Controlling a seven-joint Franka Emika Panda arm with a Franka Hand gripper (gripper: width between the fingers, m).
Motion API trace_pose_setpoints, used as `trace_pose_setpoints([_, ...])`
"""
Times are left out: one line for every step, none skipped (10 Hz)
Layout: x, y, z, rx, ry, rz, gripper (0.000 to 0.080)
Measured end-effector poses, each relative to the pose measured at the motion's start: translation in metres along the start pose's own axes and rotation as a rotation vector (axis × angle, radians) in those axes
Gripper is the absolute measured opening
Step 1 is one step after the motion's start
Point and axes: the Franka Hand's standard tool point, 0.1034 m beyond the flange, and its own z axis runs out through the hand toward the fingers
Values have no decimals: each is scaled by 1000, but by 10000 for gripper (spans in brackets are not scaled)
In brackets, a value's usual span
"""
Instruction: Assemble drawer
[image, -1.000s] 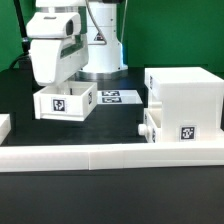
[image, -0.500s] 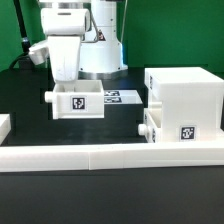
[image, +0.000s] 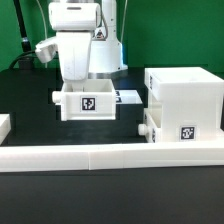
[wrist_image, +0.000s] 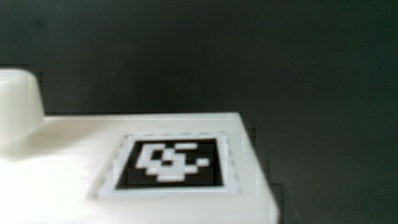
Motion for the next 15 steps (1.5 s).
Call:
trace_pose_setpoints([0,0,0,0,0,0,44])
trace_pose_setpoints([5,0,1,3,3,2,44])
trace_pose_setpoints([13,6,0,2,5,6,44])
trace_pose_setpoints([17,13,-2,3,6,6,44])
trace_pose_setpoints([20,18,-3,8,6,20,44])
trace_pose_setpoints([27,24,-2,7,9,32,44])
trace_pose_setpoints([33,25,1,9,13,40,44])
trace_pose_setpoints([39,25,3,9,16,47,44])
trace_pose_setpoints([44,25,3,5,19,54,44])
trace_pose_setpoints([45,25,4,-8,21,55,44])
trace_pose_setpoints([44,24,5,-4,20,57,44])
trace_pose_setpoints([44,24,5,-3,20,57,44])
trace_pose_setpoints([44,23,5,-3,21,56,44])
trace_pose_setpoints([49,22,7,-8,25,50,44])
trace_pose_setpoints([54,22,8,-4,28,46,44])
